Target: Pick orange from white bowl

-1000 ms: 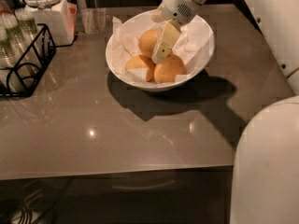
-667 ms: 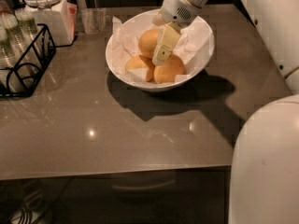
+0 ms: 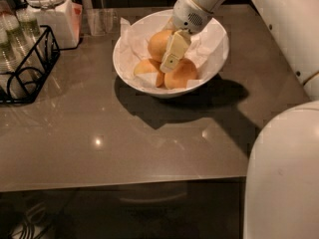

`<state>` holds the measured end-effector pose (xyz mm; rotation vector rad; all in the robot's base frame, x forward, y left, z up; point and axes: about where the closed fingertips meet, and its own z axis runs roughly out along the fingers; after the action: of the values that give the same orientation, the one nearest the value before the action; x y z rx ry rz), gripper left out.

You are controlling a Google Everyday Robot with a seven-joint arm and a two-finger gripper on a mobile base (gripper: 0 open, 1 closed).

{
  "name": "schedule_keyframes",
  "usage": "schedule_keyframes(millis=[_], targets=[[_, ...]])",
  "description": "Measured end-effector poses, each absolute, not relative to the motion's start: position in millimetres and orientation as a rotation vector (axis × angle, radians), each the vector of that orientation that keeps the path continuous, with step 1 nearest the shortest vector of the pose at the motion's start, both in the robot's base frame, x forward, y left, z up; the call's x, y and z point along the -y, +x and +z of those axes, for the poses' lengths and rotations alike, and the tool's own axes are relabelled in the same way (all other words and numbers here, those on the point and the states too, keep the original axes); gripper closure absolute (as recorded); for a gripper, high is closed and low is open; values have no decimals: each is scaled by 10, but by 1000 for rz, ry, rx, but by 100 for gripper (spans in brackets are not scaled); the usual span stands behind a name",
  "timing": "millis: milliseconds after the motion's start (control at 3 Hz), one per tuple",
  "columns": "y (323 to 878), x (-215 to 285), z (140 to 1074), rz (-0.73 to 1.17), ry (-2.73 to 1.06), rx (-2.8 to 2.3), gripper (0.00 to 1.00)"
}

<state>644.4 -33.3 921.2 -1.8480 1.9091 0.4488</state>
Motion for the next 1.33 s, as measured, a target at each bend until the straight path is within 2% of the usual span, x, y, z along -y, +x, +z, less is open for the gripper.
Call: schedule_keyframes(millis=[1000, 1333], targets=[[6458, 312, 9212, 449, -1845, -1903, 89], [6316, 259, 9418, 526, -1809, -1791, 100]])
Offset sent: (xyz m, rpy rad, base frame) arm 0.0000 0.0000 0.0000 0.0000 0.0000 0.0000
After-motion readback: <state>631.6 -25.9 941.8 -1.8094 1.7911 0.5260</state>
